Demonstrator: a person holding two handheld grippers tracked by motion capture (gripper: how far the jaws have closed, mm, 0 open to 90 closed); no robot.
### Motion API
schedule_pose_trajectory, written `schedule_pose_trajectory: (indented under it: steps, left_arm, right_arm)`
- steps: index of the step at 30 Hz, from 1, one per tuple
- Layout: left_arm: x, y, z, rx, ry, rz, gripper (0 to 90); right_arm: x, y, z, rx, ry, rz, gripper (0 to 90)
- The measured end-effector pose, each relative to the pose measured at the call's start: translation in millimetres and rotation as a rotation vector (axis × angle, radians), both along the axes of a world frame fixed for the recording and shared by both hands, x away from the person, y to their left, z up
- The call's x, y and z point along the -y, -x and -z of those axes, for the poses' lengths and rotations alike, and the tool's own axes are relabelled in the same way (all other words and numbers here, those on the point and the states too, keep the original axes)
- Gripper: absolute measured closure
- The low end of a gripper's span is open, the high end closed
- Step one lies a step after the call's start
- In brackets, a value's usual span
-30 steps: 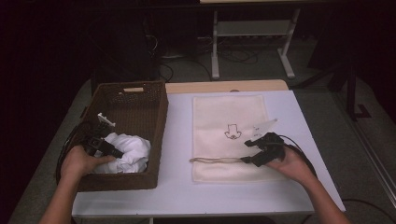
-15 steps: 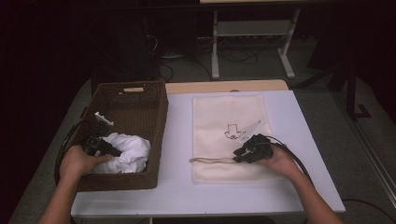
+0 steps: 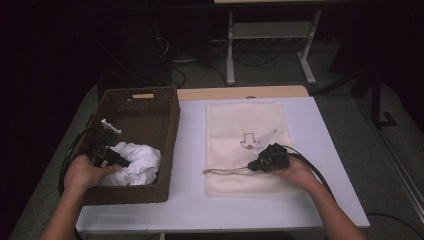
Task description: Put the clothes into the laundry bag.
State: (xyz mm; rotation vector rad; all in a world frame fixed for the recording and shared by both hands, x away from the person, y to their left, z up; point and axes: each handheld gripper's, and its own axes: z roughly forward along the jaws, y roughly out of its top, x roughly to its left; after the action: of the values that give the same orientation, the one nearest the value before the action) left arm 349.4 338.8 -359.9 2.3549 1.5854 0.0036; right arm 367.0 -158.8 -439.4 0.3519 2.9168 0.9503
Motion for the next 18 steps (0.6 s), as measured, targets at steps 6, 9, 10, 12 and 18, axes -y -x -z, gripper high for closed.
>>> schedule_pose_trajectory:
  steps: [6, 9, 10, 12, 18]
  left_arm:
    - [-0.6, -1.7, -0.5, -0.009, 0.004, 0.010, 65.0]
    - [-3.0, -1.0, -2.3, -0.007, 0.021, 0.015, 66.5]
    - [-4.5, -0.7, -2.7, -0.005, 0.031, 0.010, 66.5]
    - [-8.2, -0.1, -4.0, -0.005, 0.054, 0.001, 67.7]
    - [-7.9, 1.0, -9.6, -0.010, 0.055, -0.003, 72.1]
  right_arm:
    - [-5.9, -6.4, -6.3, -0.072, 0.034, 0.051, 88.6]
    - [-0.7, -7.3, -11.7, -0.091, -0.015, 0.065, 88.6]
    - [-0.7, -7.3, -11.7, -0.091, -0.015, 0.065, 88.6]
    - [2.8, -6.9, -17.1, -0.088, -0.053, 0.071, 88.5]
    - [3.4, -3.5, -26.4, -0.069, -0.054, 0.064, 88.1]
